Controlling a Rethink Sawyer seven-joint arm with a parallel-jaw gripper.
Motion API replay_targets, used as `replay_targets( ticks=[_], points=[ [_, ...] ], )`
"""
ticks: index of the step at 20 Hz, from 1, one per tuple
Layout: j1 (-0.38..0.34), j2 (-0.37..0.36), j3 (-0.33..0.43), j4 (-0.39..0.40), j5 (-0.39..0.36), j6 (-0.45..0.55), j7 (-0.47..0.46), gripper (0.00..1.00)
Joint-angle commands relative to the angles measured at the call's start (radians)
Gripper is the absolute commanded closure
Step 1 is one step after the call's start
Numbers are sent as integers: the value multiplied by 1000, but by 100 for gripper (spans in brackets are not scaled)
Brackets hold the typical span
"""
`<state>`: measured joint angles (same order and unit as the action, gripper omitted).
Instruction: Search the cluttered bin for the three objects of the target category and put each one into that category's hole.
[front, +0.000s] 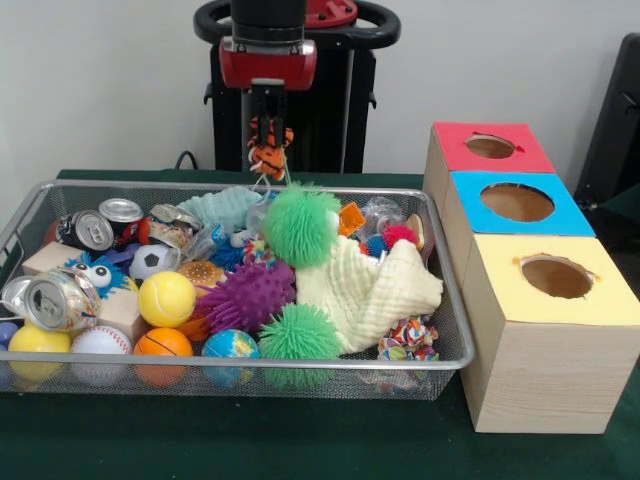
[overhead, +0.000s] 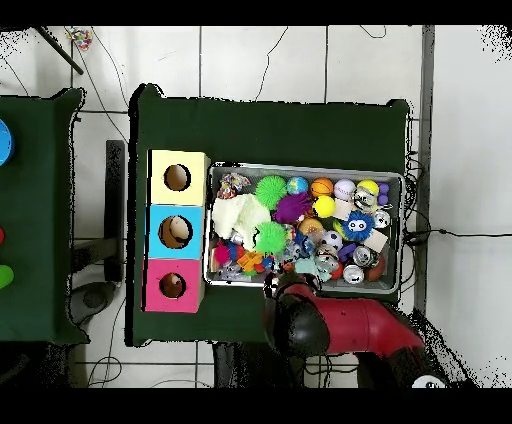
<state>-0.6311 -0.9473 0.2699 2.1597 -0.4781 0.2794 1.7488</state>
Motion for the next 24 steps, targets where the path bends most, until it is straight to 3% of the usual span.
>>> replay_targets(
  ticks=[1,10,20,24],
  points=[
    [14,-75,34,142,48,39,93,100],
    [-21,-165,56,153,142,119,53,100],
    [-59,-206,45,86,222,243,-1,100],
    [-84,-181,48,52,221,258,-12,100]
  ],
)
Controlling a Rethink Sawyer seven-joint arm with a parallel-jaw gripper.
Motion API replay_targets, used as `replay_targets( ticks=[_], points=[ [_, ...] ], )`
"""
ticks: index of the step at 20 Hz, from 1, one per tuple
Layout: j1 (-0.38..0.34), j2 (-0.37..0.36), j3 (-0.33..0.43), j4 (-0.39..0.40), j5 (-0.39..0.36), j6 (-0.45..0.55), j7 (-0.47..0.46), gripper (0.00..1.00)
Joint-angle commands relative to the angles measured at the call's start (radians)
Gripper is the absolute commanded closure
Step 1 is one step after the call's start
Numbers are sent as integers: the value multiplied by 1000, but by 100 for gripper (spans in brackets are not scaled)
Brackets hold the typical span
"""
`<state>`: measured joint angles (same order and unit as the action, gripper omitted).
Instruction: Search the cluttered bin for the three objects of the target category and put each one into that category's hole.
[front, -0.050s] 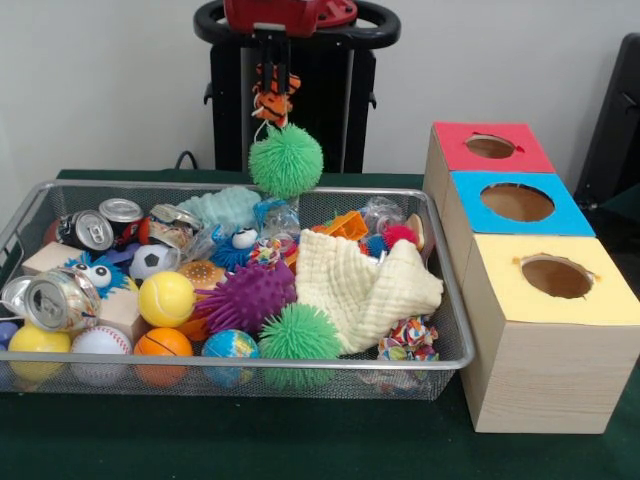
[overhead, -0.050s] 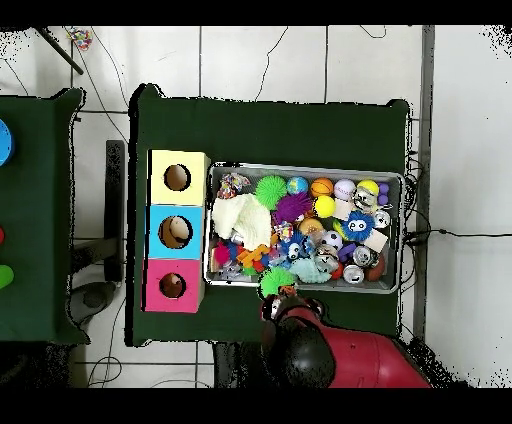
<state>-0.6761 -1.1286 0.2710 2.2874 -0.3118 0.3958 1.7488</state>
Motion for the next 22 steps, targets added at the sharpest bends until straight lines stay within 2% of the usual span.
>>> replay_targets(
  ticks=[1,10,22],
  points=[
    [-47,9,50,-87,54,146,-17,100],
    [-108,37,89,-200,56,273,-81,100],
    [-169,132,149,-360,27,382,-140,100]
  ],
)
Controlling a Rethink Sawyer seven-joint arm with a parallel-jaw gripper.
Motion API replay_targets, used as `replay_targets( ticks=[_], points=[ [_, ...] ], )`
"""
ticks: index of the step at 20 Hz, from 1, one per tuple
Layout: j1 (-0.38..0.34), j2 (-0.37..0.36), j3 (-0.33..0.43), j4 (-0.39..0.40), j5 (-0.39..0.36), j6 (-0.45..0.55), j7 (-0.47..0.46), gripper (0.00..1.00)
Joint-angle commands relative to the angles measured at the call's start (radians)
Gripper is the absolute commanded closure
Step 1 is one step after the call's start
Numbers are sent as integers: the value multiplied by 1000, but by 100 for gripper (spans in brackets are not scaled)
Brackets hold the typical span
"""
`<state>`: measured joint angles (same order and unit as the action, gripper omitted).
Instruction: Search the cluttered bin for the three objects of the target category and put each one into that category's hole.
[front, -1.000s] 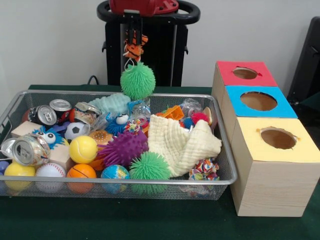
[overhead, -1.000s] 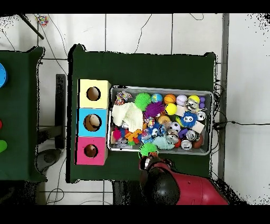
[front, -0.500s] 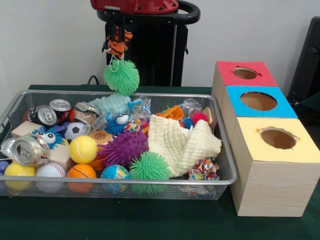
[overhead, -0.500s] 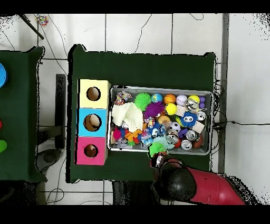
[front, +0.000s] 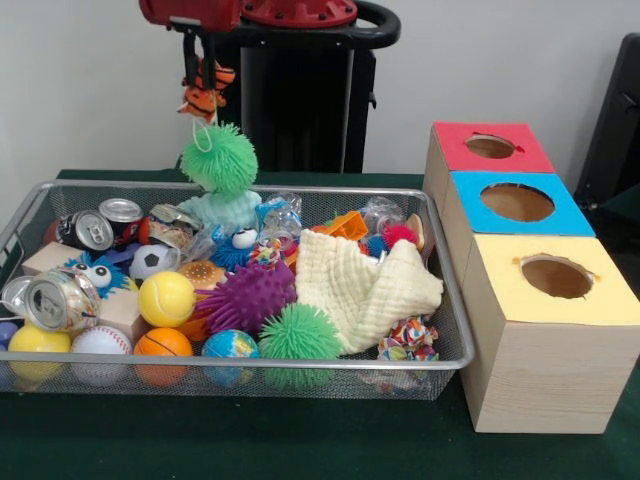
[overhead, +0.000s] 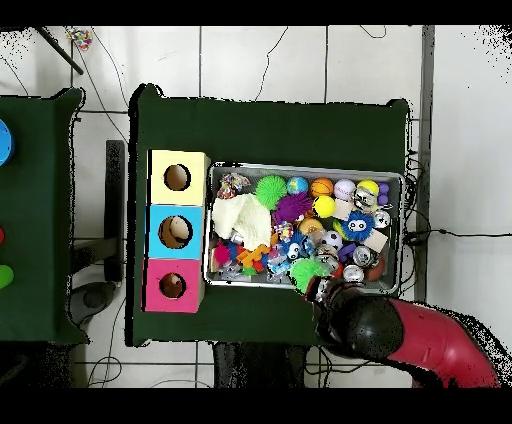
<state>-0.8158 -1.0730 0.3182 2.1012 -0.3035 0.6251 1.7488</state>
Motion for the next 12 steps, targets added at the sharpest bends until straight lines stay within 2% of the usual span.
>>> replay_targets(
  ticks=[1,4,12],
  points=[
    [-34,74,106,-183,18,167,-145,100],
    [-45,69,114,-210,12,204,-161,100],
    [-43,119,123,-308,-30,259,-166,100]
  ],
)
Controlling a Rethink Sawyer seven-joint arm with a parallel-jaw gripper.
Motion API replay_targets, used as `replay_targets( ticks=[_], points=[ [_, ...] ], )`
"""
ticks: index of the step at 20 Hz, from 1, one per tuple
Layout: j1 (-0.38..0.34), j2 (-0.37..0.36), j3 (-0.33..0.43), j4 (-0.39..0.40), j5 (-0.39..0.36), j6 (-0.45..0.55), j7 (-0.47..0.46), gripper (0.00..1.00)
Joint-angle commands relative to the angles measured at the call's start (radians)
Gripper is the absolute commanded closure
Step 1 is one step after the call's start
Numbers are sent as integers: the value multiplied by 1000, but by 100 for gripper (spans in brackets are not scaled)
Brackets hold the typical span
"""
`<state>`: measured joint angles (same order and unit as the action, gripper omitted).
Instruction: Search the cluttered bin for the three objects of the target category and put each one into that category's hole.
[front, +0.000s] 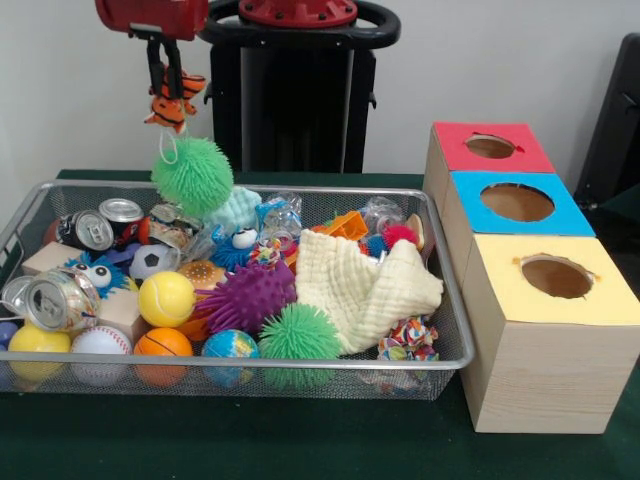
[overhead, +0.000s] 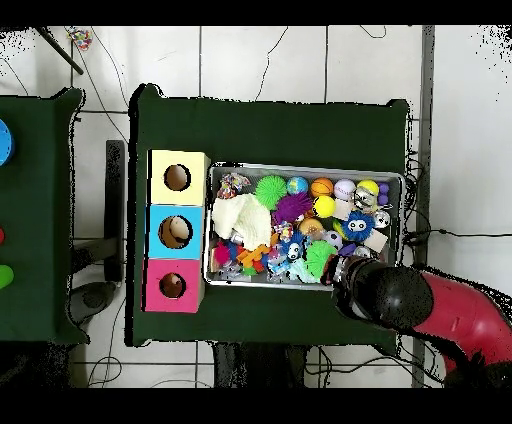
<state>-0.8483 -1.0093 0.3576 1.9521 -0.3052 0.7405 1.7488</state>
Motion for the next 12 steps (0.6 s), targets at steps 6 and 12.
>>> replay_targets(
  ticks=[6,12],
  points=[
    [7,65,87,-188,-27,176,-151,100],
    [20,96,92,-227,-31,195,-144,100]
  ],
)
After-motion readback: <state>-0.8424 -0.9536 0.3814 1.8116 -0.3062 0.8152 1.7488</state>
